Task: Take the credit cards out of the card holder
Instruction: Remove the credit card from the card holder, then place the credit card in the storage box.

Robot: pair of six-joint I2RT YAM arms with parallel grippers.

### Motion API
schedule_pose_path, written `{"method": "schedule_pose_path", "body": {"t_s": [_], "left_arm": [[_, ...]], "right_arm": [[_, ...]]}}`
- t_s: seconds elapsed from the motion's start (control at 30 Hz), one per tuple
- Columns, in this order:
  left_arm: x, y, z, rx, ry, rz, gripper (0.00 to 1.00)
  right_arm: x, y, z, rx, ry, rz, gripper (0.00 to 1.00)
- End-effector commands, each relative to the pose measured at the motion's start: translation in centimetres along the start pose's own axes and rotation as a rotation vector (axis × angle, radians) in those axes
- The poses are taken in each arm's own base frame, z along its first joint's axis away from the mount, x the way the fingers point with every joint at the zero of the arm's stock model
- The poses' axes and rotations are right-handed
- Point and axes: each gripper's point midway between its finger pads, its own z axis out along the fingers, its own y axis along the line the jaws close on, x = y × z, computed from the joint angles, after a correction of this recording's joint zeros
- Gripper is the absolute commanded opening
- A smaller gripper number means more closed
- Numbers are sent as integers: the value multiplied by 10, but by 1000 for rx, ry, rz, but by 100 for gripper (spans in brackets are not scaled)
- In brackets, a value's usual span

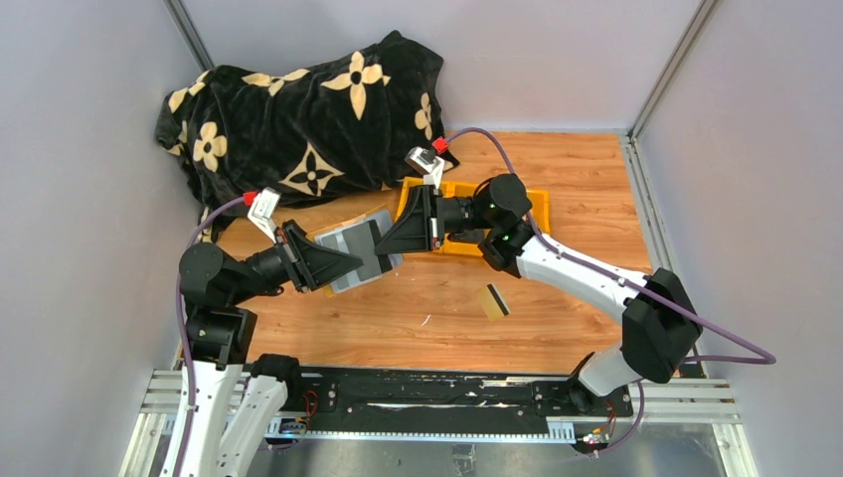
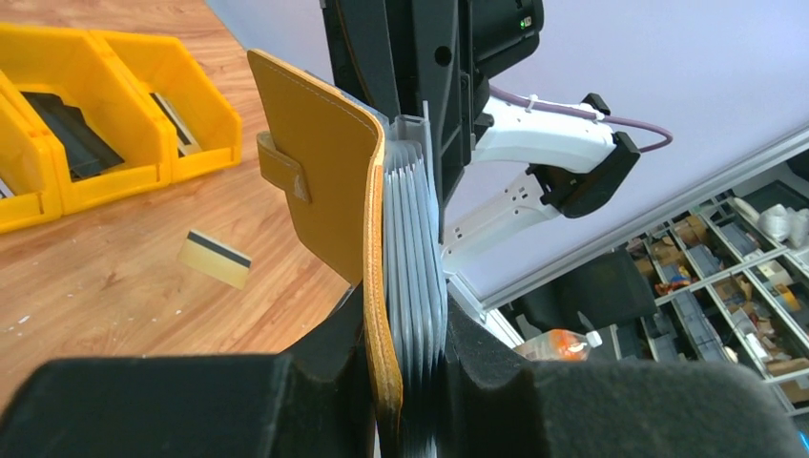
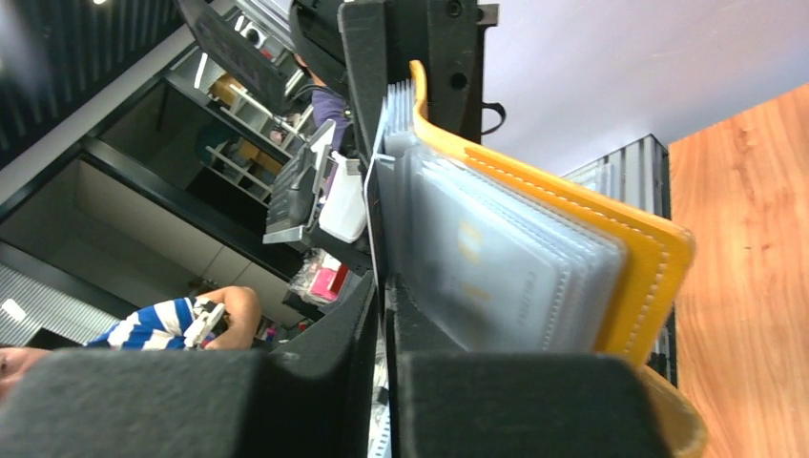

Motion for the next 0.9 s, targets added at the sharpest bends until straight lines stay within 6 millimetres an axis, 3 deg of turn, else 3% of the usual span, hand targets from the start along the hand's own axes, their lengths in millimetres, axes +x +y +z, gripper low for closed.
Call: {"method": "schedule_pose_path", "body": {"t_s": [0.0, 0.07, 0.53, 0.73, 0.87], "left_arm": [[-8, -18, -3, 30, -22, 84, 0], [-8, -20, -3, 33, -21, 87, 0], [-12, -23, -3, 33, -30, 100, 0], [-11, -20, -3, 25, -23, 104, 0], [-8, -17, -3, 15, -9, 115, 0]], "right_arm": [[-3, 4, 5, 20, 5, -48, 5], [-2, 7, 4, 11, 9, -53, 0], [-10, 21, -41, -18, -73, -75, 0], [-29, -4, -97, 134, -176, -49, 0], [-41, -49, -144, 366, -246, -36, 0]]}}
